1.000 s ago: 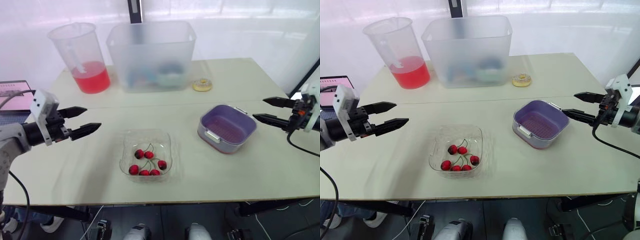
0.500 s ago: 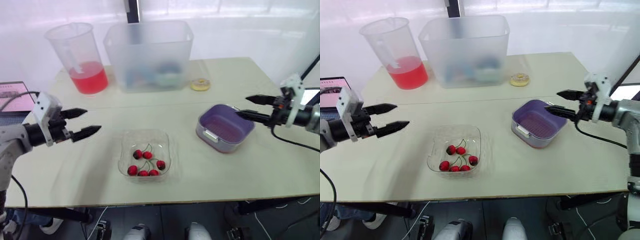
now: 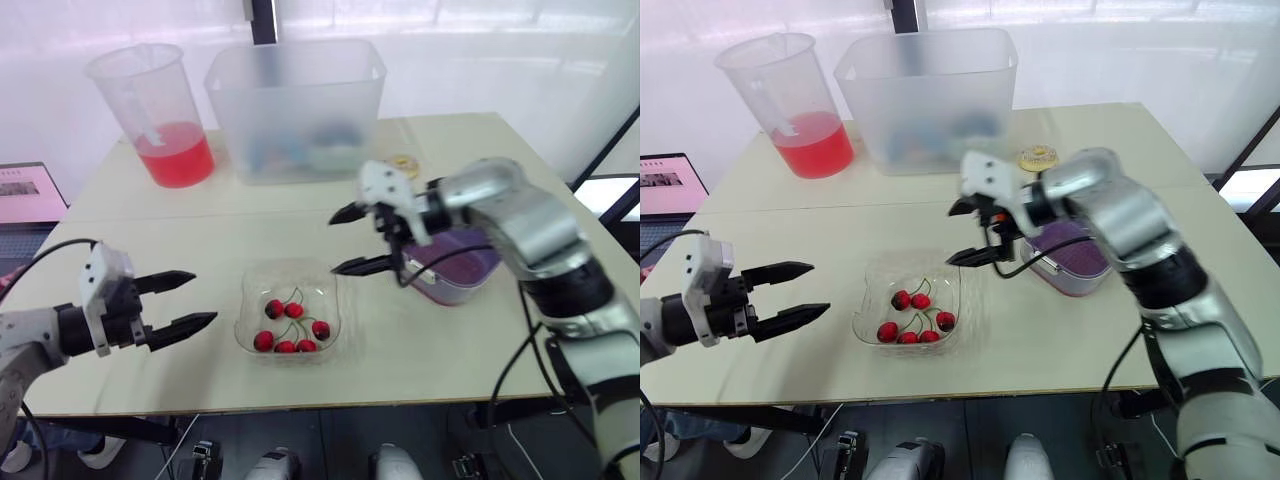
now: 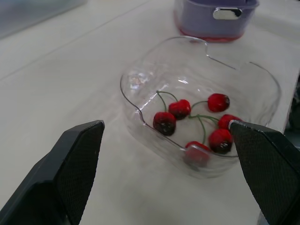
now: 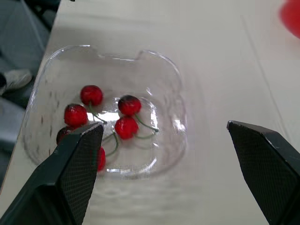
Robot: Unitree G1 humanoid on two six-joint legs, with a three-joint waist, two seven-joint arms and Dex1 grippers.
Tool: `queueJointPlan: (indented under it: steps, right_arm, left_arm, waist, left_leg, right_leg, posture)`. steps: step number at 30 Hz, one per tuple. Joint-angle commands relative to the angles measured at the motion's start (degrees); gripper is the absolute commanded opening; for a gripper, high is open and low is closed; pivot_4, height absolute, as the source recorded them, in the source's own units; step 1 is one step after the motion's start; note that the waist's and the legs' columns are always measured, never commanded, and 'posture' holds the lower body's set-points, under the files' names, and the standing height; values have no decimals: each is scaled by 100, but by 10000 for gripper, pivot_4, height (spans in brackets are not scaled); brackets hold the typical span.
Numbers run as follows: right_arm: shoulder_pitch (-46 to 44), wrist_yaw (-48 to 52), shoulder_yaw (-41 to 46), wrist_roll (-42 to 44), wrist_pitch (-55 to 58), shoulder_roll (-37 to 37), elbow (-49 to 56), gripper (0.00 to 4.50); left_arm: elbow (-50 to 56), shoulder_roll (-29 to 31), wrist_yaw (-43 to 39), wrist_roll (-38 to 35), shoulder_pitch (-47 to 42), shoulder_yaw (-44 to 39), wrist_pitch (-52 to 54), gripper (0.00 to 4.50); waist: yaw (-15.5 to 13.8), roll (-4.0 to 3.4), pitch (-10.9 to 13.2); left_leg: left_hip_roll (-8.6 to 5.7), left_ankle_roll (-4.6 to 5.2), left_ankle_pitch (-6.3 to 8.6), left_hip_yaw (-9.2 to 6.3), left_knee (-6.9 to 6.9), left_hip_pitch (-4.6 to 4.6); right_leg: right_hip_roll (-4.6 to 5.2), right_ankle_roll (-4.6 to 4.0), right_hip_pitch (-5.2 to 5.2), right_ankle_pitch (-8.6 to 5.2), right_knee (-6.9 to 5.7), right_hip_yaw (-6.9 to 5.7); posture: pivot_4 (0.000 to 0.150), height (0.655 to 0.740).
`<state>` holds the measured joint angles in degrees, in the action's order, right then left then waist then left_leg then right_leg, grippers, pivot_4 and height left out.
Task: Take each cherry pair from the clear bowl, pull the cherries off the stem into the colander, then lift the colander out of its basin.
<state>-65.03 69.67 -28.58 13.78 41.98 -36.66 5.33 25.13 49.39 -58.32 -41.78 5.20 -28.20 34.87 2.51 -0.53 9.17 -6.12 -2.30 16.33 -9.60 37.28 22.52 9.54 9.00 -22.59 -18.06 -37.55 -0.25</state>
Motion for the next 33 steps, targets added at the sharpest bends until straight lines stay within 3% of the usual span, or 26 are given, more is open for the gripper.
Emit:
queueJointPlan:
  steps: [1,10,13,27,30,32,33]
  right_arm:
    - [-287,-29,-508,-592,-262,268,-32,45000]
    - [-453,139,-1344,-1166,587,810,-137,45000]
    - [-333,-103,-1602,-1355,736,1199,-205,36279]
    - [-95,-412,-1826,-1681,798,1764,-715,36279]
    - [-83,-463,-1876,-1791,673,1807,-973,28857]
    - [-65,-422,-1906,-1829,619,1800,-1020,19605]
    - [-56,-398,-1905,-1834,612,1802,-1026,19605]
  left_arm:
    - [210,-2,61,-24,188,-358,-155,44849]
    - [534,-133,352,-99,538,-615,-126,44849]
    - [642,-144,399,-123,672,-728,-113,45000]
    - [543,66,502,-20,604,-656,-71,45000]
    - [514,116,528,48,606,-640,-47,45000]
    - [511,129,526,80,630,-617,-50,45000]
    - [515,126,517,84,644,-609,-52,45000]
  waist:
    - [3,9,-5]
    - [11,13,-7]
    - [29,14,-8]
    - [17,21,-12]
    - [19,21,-12]
    - [20,20,-12]
    - [20,21,-12]
  left_leg:
    - [0,0,0,0,0,0]
    - [1,-3,-1,0,-5,0]
    - [2,-3,-1,1,-5,0]
    - [0,-8,-4,0,-8,-1]
    - [0,-9,-4,0,-8,-1]
    - [0,-9,-4,0,-8,-1]
    - [0,-9,-4,0,-8,-1]
  right_leg:
    - [0,0,-1,0,-1,1]
    - [-2,-1,-10,0,-7,4]
    - [-3,-1,-11,0,-8,6]
    - [-4,-2,-20,0,-21,9]
    - [-4,-2,-20,0,-21,9]
    - [-4,-2,-20,0,-21,9]
    - [-4,-2,-20,0,-21,9]
  posture:
    - [1500,7400]
    - [1500,7400]
    - [1500,7400]
    - [1500,7400]
    - [1500,7400]
    - [1500,7400]
    - [1500,7400]
